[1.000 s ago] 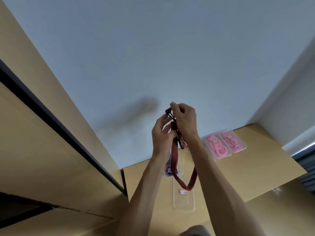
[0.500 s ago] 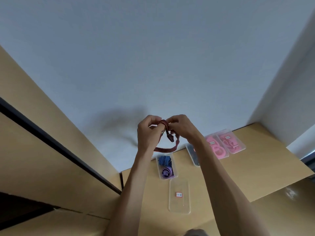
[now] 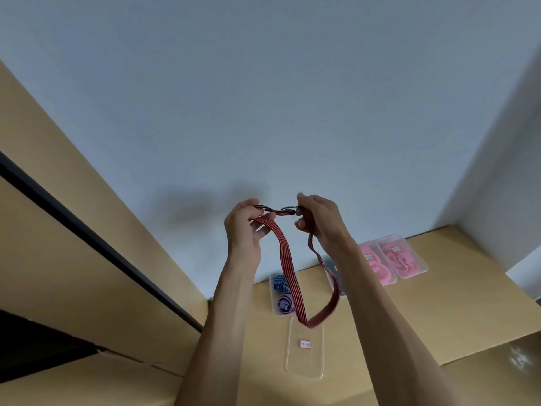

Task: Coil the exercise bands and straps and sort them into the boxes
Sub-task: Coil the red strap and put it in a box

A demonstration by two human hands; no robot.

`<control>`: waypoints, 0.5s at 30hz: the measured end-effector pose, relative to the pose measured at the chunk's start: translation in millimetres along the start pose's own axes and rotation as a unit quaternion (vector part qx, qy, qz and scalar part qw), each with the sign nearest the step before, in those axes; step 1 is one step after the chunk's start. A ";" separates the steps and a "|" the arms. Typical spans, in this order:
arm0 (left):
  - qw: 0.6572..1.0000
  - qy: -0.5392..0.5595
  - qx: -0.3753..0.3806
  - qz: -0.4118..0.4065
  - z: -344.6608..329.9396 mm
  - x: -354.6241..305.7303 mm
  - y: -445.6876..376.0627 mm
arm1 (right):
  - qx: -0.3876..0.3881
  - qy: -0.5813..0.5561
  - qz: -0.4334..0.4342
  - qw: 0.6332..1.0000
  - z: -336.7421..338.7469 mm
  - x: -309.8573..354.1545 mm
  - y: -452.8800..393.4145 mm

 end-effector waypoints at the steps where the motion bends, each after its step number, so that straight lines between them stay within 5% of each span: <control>1: 1.000 0.012 0.008 0.000 -0.9 1.2 -0.3 | -0.003 0.020 0.012 1.000 0.2 -0.8 -0.5; 15: 0.991 -0.123 0.042 -0.013 9.0 19.0 -22.1 | 0.014 0.044 0.039 0.998 -21.1 -2.6 1.5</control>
Point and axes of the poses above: each hand's wrist, its own y-axis away from the middle knuckle, its own z-axis out of the back of the hand, x = y × z, the point moved 4 cm from there along -y, towards the middle knuckle, and after that the axes turned 10 degrees about -x, right-handed, at the moved point
